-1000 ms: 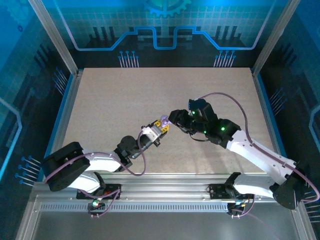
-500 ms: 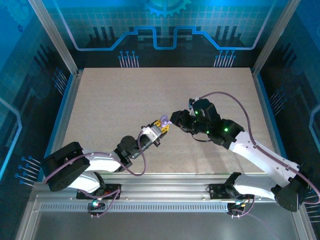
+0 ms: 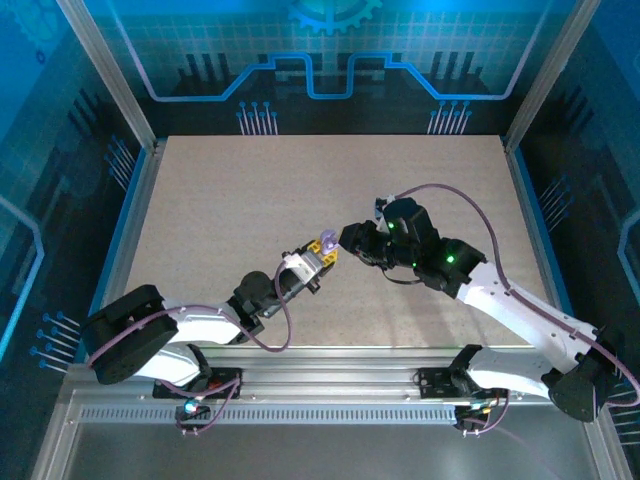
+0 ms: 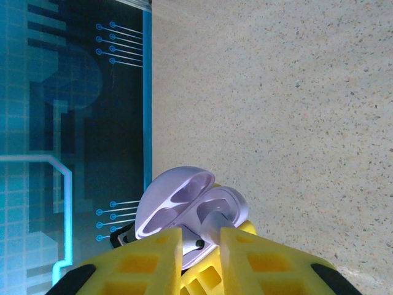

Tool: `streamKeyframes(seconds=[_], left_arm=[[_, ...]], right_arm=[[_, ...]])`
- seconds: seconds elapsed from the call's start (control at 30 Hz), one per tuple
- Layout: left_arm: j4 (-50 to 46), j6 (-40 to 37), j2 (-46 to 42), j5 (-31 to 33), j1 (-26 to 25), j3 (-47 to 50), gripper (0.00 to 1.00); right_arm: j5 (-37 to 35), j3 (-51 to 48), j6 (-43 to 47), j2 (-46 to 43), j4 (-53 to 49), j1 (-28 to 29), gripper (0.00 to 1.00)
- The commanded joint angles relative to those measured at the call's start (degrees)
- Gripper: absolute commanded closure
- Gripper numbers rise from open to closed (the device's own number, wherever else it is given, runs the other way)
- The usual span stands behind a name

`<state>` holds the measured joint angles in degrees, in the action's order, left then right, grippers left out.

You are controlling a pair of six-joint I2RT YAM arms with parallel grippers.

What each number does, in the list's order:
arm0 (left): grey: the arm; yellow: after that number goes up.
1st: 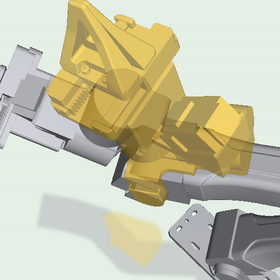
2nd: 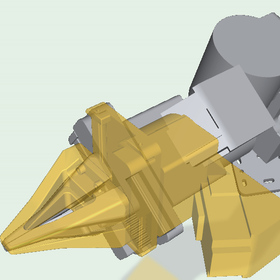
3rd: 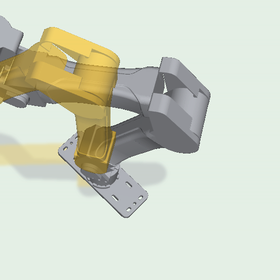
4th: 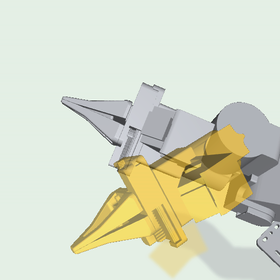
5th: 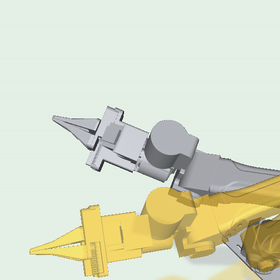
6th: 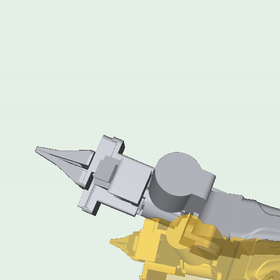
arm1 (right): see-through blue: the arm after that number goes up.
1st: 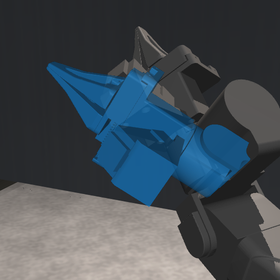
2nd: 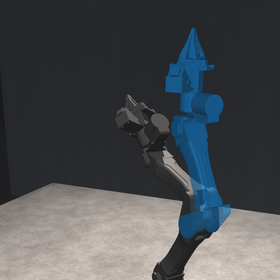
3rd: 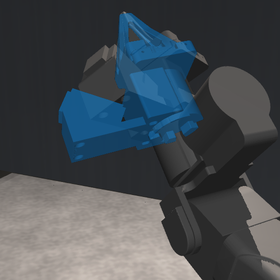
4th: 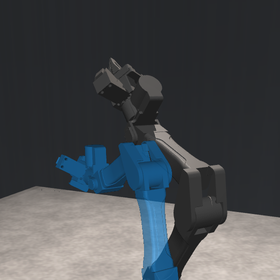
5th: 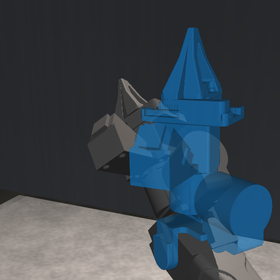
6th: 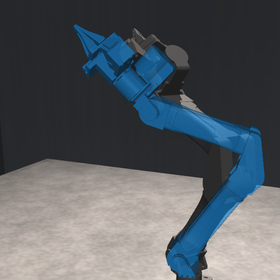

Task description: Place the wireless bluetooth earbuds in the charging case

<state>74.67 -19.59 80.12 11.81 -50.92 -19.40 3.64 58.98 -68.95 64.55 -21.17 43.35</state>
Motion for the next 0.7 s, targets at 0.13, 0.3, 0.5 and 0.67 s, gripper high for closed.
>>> streamKeyframes(seconds=[0.13,0.3,0.5,0.67], left_arm=[[2.1,0.3,-1.9,-0.2,-0.5,-0.5,0.86],[2.2,0.4,-2.1,-0.1,-0.5,-0.2,0.86],[2.2,0.8,-2.2,-0.1,-0.5,-0.1,0.86],[2.1,1.1,-2.2,-0.3,-0.5,-0.2,0.86]], right_arm=[[1.1,1.6,0.4,1.6,2.4,0.7,0.74],[1.7,2.0,1.1,2.2,4.3,0.2,0.74],[2.0,2.9,2.1,2.4,4.0,-0.4,0.73],[0.7,2.5,4.1,0.0,2.9,-0.9,0.72]])
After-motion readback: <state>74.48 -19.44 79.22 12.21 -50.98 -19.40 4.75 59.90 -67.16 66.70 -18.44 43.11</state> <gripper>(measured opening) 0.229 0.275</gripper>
